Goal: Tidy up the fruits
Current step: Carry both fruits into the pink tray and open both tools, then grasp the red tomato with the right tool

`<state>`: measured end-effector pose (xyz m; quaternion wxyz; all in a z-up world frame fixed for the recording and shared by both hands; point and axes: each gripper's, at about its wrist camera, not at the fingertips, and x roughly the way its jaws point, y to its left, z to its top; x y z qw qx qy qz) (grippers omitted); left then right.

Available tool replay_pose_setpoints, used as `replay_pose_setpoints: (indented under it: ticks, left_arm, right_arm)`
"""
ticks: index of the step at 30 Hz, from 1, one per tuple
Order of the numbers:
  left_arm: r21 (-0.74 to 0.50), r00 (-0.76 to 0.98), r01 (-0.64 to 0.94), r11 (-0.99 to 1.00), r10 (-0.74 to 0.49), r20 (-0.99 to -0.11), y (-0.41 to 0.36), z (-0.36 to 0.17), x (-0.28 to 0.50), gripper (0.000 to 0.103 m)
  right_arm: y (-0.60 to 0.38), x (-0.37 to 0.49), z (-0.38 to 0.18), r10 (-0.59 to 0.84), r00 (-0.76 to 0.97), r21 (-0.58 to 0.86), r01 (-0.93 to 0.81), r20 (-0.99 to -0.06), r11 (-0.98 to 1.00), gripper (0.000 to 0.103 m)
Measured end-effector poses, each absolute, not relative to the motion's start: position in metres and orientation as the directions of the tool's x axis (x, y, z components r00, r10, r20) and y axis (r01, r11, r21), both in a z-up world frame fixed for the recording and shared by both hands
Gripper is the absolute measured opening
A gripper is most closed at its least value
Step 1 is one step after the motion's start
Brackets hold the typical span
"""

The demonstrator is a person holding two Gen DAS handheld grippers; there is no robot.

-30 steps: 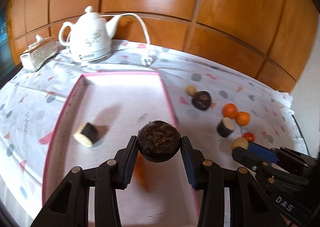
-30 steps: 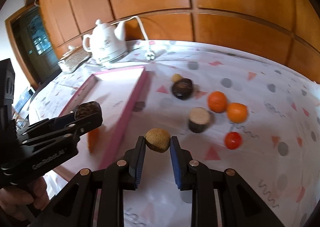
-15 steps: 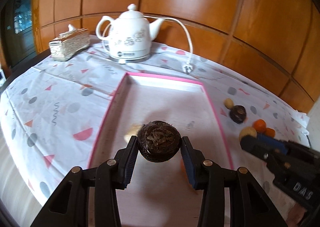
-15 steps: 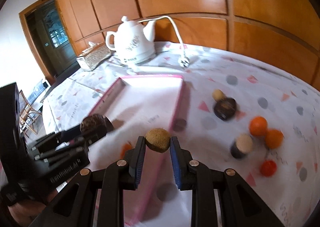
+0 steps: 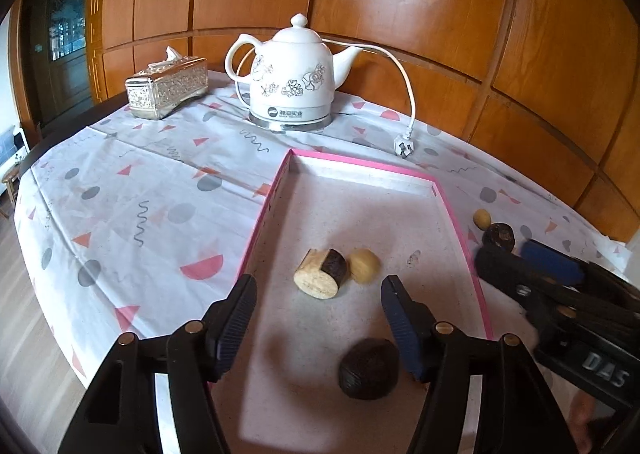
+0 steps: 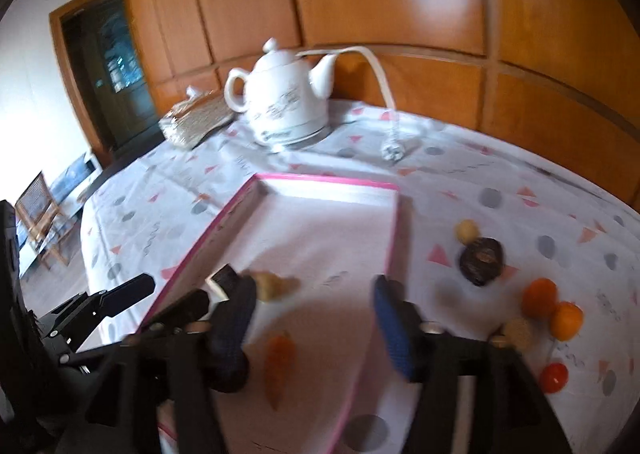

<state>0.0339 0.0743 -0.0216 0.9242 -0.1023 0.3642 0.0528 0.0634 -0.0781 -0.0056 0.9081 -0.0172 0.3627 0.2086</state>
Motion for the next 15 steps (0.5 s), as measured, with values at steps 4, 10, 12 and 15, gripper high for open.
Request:
replay_pose_setpoints:
  ticks: [4,10,12,15]
  left_arm:
    - [-0.154,0.732,-0.156,0.976,0.009,-0.682,0.068,-0.02,0.032,0.07]
    - [-0.145,0.748,-0.102,0.984,-0.02,-0.663,0.052,-0.015,0.027,0.086]
    - [-0.148,0.745,-0.083,0.986,-0.037,-0.667,0.048,-0.014,0.026,0.086]
    - [-0.148,0.739,-0.053,0.988,-0.061,-0.671,0.038,-0.015,0.027,0.086]
  right_arm:
    - [-0.102,0.054,-0.009,0.247,0.712,0.058,-0.279,-0.657,0.959,0.067]
    - [-0.152,0.052,-0.03,0.246,0.637,0.16,-0.191,-0.73,0.968,0.067]
    - [-0.176,0.043,-0.032,0.245,0.66,0.2,-0.145,-0.71,0.969,0.067]
    - [-0.204,0.035,-0.04,0.225,0.662,0.229,-0.082,-0.715,0.97,0.059]
